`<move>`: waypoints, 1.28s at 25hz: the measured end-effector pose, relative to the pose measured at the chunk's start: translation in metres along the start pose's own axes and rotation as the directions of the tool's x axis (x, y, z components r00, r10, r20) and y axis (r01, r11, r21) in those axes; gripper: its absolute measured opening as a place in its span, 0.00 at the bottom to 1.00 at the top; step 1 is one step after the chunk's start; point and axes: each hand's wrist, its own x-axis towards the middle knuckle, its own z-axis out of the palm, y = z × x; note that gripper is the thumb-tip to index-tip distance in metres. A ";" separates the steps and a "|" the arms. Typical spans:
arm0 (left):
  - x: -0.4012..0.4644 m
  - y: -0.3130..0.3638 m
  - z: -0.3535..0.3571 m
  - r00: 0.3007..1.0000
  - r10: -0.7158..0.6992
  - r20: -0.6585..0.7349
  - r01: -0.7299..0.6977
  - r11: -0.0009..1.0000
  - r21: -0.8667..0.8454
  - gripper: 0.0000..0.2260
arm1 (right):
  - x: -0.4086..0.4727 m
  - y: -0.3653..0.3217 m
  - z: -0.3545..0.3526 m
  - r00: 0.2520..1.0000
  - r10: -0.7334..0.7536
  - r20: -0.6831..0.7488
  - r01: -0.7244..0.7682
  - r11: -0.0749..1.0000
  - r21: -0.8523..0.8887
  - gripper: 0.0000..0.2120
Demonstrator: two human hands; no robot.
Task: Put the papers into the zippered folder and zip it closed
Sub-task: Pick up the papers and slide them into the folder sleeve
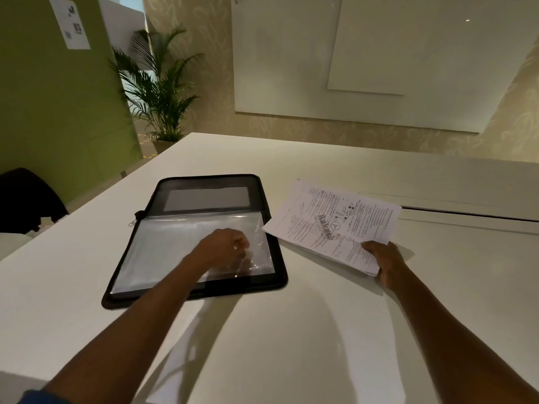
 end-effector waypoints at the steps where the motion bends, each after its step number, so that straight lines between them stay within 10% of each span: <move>1: 0.006 0.006 0.008 0.994 -0.049 -0.100 0.046 0.999 -0.025 0.10 | 0.002 0.000 0.000 1.000 -0.005 0.001 0.005 1.000 -0.003 0.19; 9: 0.060 0.026 0.048 0.922 -0.283 -0.263 0.276 0.959 -0.065 0.30 | 0.022 -0.001 -0.007 1.000 -0.031 -0.001 0.031 0.999 -0.008 0.20; 32: 0.075 0.032 0.039 0.759 -0.457 -0.464 0.380 0.889 -0.254 0.09 | 0.049 -0.007 0.018 0.992 -0.028 0.127 0.039 0.996 -0.086 0.18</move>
